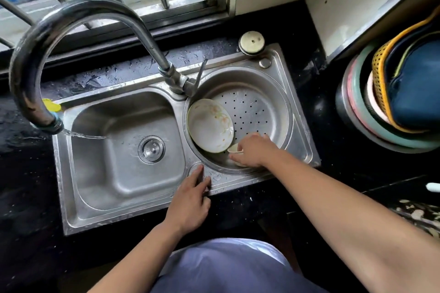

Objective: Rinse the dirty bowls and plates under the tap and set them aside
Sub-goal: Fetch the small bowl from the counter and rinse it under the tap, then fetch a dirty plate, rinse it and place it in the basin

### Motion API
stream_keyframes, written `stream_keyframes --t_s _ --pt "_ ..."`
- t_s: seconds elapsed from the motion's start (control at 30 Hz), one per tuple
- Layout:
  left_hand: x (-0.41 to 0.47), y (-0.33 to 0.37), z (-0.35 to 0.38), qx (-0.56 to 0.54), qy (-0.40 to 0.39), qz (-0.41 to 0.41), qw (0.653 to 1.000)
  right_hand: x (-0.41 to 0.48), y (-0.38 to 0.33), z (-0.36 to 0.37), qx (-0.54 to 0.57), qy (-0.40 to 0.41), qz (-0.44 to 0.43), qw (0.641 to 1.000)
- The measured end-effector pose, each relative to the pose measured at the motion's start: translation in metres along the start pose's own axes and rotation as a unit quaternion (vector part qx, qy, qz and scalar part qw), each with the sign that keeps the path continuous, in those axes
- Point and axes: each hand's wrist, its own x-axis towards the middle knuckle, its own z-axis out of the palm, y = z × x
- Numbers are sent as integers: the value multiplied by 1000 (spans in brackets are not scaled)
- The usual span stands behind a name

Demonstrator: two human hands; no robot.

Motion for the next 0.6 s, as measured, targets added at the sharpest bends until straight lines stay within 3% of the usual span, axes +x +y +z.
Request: stream_keyframes --t_s 0.13,0.23,0.4,0.47,0.57,0.6 --pt "-1 0 -4 24 -34 18 999 -33 8 2 141 156 52 976" --pt "0 -3 -7 68 -61 41 995 -72 15 17 251 245 128 928" --pt "0 -6 -17 109 -73 83 988 -151 2 78 337 360 215 843" --pt "-8 -2 -17 121 -83 97 984 -180 -13 115 384 352 266 811" --pt "-23 -4 -13 133 -40 177 974 -208 -46 168 472 268 323 775" --pt "-36 -4 -2 137 -37 225 964 -225 -65 198 514 253 342 745"
